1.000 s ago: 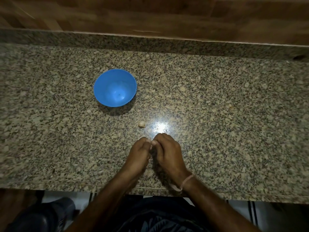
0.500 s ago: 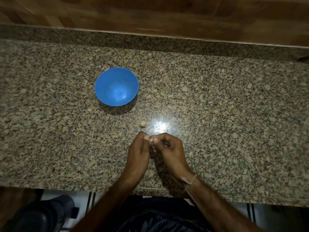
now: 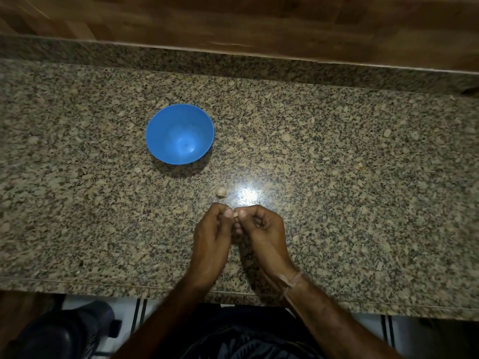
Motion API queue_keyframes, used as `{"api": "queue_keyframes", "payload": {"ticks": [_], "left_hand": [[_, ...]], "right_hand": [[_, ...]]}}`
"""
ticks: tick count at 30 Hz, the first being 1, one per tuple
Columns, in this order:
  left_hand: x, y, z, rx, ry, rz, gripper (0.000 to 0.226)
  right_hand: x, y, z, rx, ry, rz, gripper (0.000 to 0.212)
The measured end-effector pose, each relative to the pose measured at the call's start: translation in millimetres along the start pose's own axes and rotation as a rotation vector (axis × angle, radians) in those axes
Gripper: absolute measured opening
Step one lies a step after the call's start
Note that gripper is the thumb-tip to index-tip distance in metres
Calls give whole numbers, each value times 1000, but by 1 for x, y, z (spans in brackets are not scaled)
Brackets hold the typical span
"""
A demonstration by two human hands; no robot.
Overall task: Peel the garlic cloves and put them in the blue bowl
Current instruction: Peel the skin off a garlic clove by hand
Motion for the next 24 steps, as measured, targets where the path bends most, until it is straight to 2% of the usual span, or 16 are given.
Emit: {"api": "queue_keyframes", "payload": {"ticks": [4,9,13,15,19,24], "left_hand": [[-4,4,-1,34,61,84,5],[-6,10,-1,93,104,111,4],[-7,14,-3,106,74,56,8],[-9,12,-3,101,89,104,6],[-17,5,-1,105,184,299,7],[-27,0,0,85,225,378,9]], "right_hand": [[-6,2,1,11,20,24,11],[-4,3,2,6,-23,-3,10],[-29,2,7,-7,195,265,5],[-35,1,7,-9,242,333,5],[-32,3,2,-2,210,287,7],[-27,4,3,-17,188,234,11]]}}
Point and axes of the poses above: each hand's wrist, its own z-axis away from the middle knuckle, its own y-axis out of the back of the hand, x = y × z, the point moved 9 cm from there along -z, towards the middle knuckle, and after that the axes turned 11 degrees about -y, right-handed, at the moved point
